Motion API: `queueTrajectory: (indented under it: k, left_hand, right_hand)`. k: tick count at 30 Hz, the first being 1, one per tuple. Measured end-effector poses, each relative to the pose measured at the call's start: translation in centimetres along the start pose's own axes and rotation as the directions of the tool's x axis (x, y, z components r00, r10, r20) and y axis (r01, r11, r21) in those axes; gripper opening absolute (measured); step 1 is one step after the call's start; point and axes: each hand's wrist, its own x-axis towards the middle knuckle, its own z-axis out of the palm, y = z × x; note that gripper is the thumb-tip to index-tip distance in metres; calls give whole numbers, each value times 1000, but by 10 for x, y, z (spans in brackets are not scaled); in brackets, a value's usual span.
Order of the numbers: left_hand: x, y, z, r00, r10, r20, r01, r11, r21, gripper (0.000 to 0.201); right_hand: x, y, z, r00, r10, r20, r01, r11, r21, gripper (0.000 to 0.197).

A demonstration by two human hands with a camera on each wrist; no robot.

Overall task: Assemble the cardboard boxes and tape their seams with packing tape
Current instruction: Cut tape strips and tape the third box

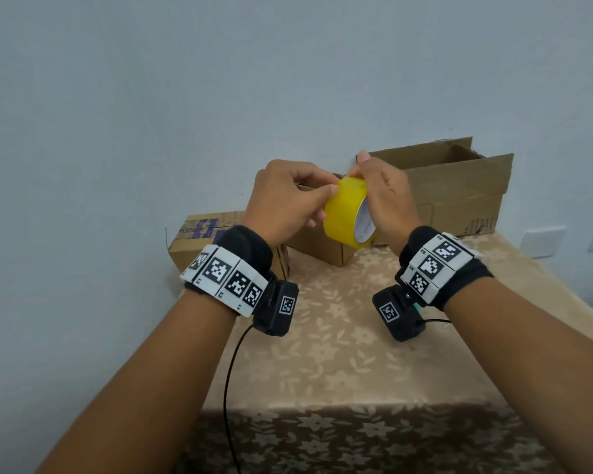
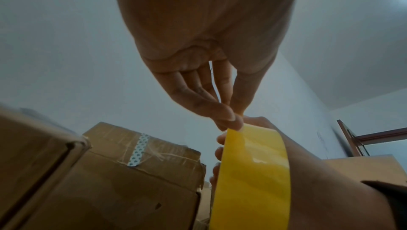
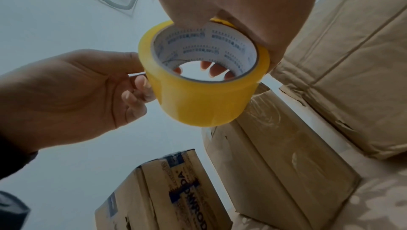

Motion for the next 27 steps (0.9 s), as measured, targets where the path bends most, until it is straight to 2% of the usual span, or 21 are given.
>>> queueTrajectory:
  k: [12,27]
  left_hand:
    - [3,-2,-2,985,-168,-32,164,982,-89,12]
    - [5,-3,-1,975,-213,-64,211,977,-25,12]
  right_hand:
    - [-1,3,3,994,-106,33,108,992,-67,40]
    - [-2,5,5,983,-180,26,182,968,-173,39]
